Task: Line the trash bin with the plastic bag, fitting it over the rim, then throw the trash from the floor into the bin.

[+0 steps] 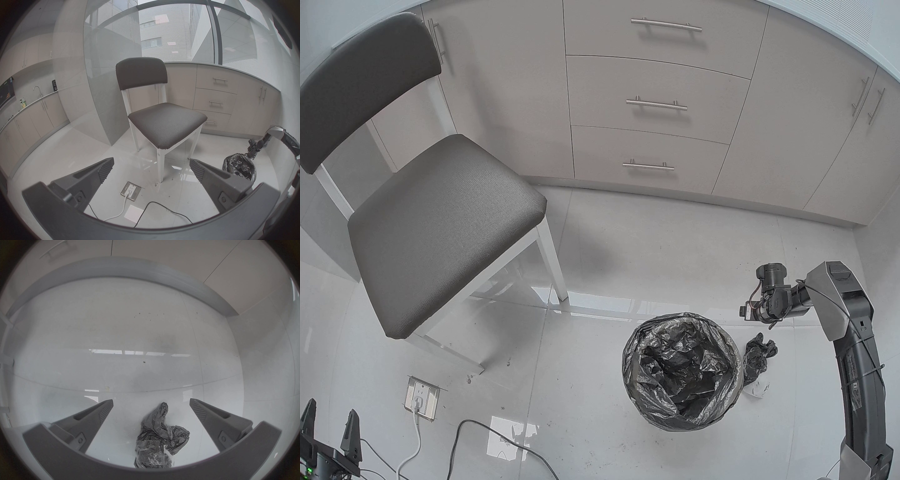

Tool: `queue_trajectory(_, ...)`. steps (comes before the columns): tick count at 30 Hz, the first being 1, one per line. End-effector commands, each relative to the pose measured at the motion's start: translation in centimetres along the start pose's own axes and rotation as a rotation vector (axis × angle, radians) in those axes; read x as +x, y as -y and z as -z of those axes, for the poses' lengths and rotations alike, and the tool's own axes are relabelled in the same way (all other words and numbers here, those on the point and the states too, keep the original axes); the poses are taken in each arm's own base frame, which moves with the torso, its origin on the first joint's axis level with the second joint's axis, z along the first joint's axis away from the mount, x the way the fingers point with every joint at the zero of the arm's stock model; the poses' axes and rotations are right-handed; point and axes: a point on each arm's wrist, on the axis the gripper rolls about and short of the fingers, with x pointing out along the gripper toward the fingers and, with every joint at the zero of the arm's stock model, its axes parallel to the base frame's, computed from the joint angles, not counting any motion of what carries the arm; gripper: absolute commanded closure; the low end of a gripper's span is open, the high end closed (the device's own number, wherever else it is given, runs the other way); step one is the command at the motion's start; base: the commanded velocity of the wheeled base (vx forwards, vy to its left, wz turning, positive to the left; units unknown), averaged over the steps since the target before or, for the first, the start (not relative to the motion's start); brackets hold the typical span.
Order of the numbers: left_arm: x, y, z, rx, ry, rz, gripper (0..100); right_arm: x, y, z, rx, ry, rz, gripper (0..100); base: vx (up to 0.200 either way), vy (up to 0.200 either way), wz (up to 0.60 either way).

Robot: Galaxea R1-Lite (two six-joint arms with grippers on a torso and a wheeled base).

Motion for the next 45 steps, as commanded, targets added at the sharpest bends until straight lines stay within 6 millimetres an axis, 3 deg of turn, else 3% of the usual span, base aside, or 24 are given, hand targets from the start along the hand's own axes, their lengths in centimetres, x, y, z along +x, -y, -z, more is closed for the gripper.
queue_trajectory(1,0.1,0.0,0.0,0.000,-0.008,0.000,0,2.6,-0.3,1.3,-0.055,-0.019,0.040,0,0.000,0.000,0.00)
queue_trajectory(10,0.1,0.0,0.0,-0.005,-0.006,0.000,0,3.8,-0.1,2.6,-0.119,-0.087,0.055,0,0.000,0.000,0.00)
queue_trajectory(11,0.1,0.0,0.0,-0.007,-0.006,0.000,0,4.5,0.1,3.8,-0.148,-0.113,0.072,0,0.000,0.000,0.00)
queue_trajectory(25,0.1,0.0,0.0,-0.008,-0.006,0.000,0,5.4,0.3,7.8,-0.249,-0.326,0.091,0,0.000,0.000,0.00)
queue_trajectory(44,0.1,0.0,0.0,-0.012,-0.005,0.000,0,5.4,0.2,9.1,-0.283,-0.401,0.115,0,0.000,0.000,0.00)
queue_trajectory(45,0.1,0.0,0.0,-0.012,-0.004,-0.001,0,5.4,0.2,9.1,-0.283,-0.401,0.115,100,0.000,0.000,0.00)
